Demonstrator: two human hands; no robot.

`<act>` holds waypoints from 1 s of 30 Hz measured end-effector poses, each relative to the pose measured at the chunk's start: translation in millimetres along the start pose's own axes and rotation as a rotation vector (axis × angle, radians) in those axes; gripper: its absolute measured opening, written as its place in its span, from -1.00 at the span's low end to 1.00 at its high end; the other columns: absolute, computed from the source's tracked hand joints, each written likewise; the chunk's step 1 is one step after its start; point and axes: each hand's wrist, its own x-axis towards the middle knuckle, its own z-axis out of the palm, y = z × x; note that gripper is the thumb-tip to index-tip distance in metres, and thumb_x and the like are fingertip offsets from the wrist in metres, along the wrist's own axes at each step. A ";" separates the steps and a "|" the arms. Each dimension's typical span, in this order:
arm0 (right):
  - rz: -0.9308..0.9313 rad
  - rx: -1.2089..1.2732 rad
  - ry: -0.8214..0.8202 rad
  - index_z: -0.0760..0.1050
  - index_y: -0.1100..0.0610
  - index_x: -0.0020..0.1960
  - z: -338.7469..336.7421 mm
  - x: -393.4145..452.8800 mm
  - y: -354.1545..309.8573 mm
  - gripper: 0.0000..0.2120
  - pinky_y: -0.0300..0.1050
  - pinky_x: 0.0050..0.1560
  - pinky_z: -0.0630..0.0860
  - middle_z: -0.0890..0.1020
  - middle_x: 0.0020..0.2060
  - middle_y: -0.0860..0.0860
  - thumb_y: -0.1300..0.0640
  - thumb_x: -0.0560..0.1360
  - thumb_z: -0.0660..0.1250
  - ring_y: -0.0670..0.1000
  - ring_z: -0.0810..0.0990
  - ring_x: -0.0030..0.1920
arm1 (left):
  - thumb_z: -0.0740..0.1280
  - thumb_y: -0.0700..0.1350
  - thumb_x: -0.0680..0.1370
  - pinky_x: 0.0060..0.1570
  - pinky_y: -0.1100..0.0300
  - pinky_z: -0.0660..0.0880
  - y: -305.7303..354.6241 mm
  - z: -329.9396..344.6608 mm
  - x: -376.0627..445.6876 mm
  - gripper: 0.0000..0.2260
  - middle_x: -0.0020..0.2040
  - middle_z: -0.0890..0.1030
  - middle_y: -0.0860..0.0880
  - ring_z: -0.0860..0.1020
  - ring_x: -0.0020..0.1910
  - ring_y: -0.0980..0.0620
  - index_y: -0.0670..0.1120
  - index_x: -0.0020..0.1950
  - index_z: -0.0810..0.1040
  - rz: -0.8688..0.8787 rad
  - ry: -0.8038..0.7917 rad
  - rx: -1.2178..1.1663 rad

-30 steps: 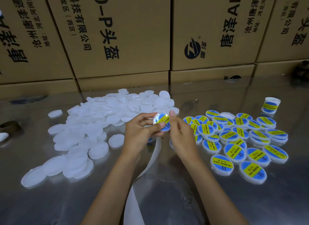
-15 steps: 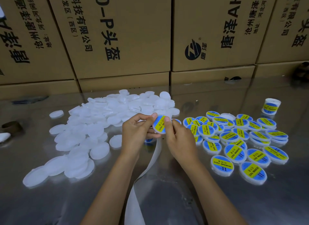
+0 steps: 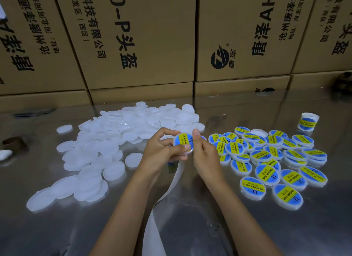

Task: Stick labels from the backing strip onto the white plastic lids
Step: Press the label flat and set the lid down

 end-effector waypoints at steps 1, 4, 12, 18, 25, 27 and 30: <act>0.005 0.002 -0.031 0.34 -0.01 -0.44 0.4 -1.2 0.1 -0.47 -0.34 -0.38 0.30 0.37 -0.56 -0.14 -0.23 0.63 0.10 -0.18 0.35 -0.46 | 0.56 -0.30 0.41 -0.29 0.18 0.63 0.1 -0.4 0.4 -0.67 -0.16 0.72 -0.21 0.72 -0.24 -0.14 -0.17 0.08 0.54 0.003 0.053 -0.007; -0.009 -0.121 -0.142 0.35 0.00 -0.37 4.1 -5.3 1.1 -0.46 -0.26 -0.32 0.33 0.38 -0.51 -0.14 -0.42 0.52 0.13 -0.15 0.36 -0.42 | 0.54 -0.25 0.46 -0.38 0.17 0.62 -1.2 -2.2 3.4 -0.77 -0.29 0.69 -0.21 0.68 -0.38 -0.13 -0.20 -0.05 0.49 0.034 0.196 -0.025; -0.061 -0.210 -0.064 0.19 -0.01 -0.39 4.1 -4.6 6.4 -0.52 -0.15 -0.36 0.22 0.39 -0.53 -0.17 -0.20 0.61 0.18 -0.11 0.34 -0.44 | 0.46 -0.06 0.55 -0.42 0.24 0.58 1.4 0.1 1.3 -0.80 -0.28 0.71 -0.17 0.69 -0.39 -0.09 -0.18 -0.06 0.53 0.061 0.194 0.039; -0.064 -0.282 0.092 0.38 -0.03 -0.27 -0.2 -1.1 7.0 -0.60 -0.07 -0.34 0.34 0.54 -0.39 -0.04 -0.15 0.66 0.05 -0.04 0.50 -0.31 | 0.40 -0.21 0.59 -0.34 0.26 0.59 1.3 2.3 -0.9 -0.82 -0.19 0.73 -0.14 0.67 -0.33 0.01 -0.06 0.18 0.59 0.083 -0.028 0.062; -0.055 -0.227 0.108 0.33 -0.03 -0.32 -2.3 -1.2 3.7 -0.59 0.02 -0.25 0.39 0.45 -0.43 -0.05 -0.18 0.64 0.10 0.03 0.45 -0.31 | 0.46 -0.35 0.50 -0.16 0.19 0.64 -1.0 -1.8 0.1 -0.63 -0.01 0.73 -0.09 0.71 -0.11 -0.05 -0.09 0.27 0.60 0.040 -0.160 0.066; -0.041 -0.191 0.099 0.29 -0.02 -0.37 -2.4 -0.4 3.3 -0.54 0.01 -0.26 0.38 0.42 -0.47 -0.07 -0.23 0.61 0.13 -0.04 0.41 -0.35 | 0.51 -0.36 0.44 -0.15 0.17 0.65 -1.8 -0.5 0.4 -0.64 -0.05 0.73 -0.14 0.72 -0.09 -0.12 -0.10 0.19 0.62 0.039 -0.088 0.037; -0.019 -0.137 0.008 0.27 -0.02 -0.38 -0.7 -0.2 3.8 -0.50 -0.11 -0.31 0.32 0.43 -0.48 -0.17 -0.36 0.53 0.14 -0.12 0.40 -0.39 | 0.53 -0.34 0.43 -0.20 0.19 0.64 -1.9 -1.2 1.6 -0.69 -0.10 0.73 -0.19 0.73 -0.14 -0.16 -0.16 0.12 0.59 0.040 0.040 -0.035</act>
